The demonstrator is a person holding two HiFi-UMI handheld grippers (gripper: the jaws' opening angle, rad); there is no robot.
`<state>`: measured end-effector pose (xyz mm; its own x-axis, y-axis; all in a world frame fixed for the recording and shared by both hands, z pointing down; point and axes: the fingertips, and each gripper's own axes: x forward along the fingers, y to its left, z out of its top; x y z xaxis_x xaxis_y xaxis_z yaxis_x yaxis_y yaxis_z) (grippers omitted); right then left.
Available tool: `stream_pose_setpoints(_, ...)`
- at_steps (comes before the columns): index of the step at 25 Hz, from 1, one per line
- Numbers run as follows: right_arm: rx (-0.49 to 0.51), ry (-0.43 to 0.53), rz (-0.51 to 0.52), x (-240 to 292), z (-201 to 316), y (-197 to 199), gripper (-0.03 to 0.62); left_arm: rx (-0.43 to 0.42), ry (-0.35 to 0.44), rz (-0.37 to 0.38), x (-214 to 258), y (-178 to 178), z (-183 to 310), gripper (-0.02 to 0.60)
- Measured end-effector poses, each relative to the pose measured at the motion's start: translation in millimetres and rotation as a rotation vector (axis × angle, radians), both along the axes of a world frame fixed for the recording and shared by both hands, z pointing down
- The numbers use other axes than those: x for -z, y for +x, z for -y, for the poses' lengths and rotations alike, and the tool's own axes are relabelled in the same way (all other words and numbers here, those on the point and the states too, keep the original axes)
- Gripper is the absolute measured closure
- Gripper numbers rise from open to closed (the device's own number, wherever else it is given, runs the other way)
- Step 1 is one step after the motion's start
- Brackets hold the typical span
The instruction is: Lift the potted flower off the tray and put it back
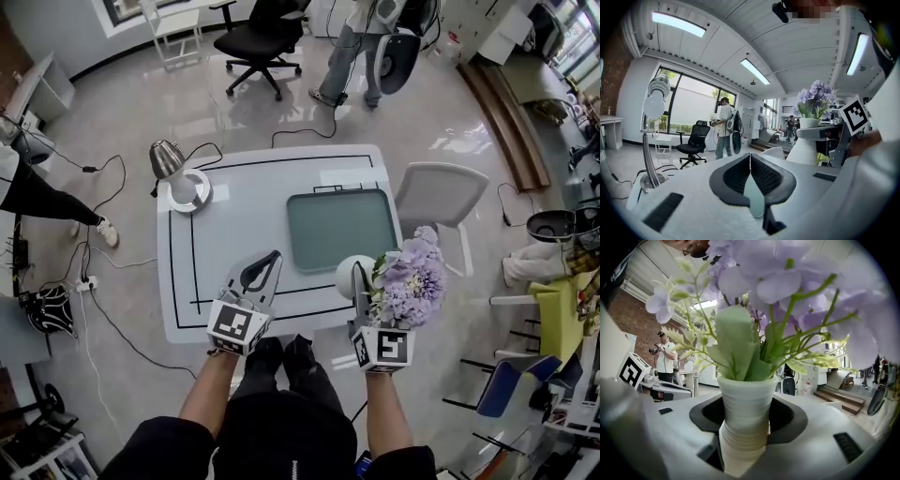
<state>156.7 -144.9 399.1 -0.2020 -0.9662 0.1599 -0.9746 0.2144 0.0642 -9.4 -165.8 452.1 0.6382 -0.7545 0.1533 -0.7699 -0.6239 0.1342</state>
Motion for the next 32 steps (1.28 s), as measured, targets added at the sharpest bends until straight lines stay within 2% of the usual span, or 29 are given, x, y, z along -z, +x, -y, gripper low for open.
stream_pose_setpoints(5,0.008,-0.014,0.018,-7.8,4.3,-2.8,0.359,0.012,0.023,0.022,5.4,-1.8,3.1,0.58)
stream_pose_setpoints(13,0.036,-0.004,0.014,-4.0,9.0,-8.9,0.359,0.006,0.01,0.043,6.0,0.5,4.1,0.583)
stream_pose_setpoints(17,0.049,0.0,0.008,-1.1,8.9,-10.9,0.358,-0.014,0.038,0.032,9.5,3.0,2.0,0.581)
stream_pose_setpoints(20,0.049,0.002,0.01,0.3,9.0,-11.9,0.358,-0.006,0.022,0.011,13.5,4.6,1.8,0.581)
stream_pose_setpoints(32,0.05,-0.003,0.006,2.7,8.4,-18.6,0.359,-0.018,0.009,0.011,14.7,4.0,4.0,0.581)
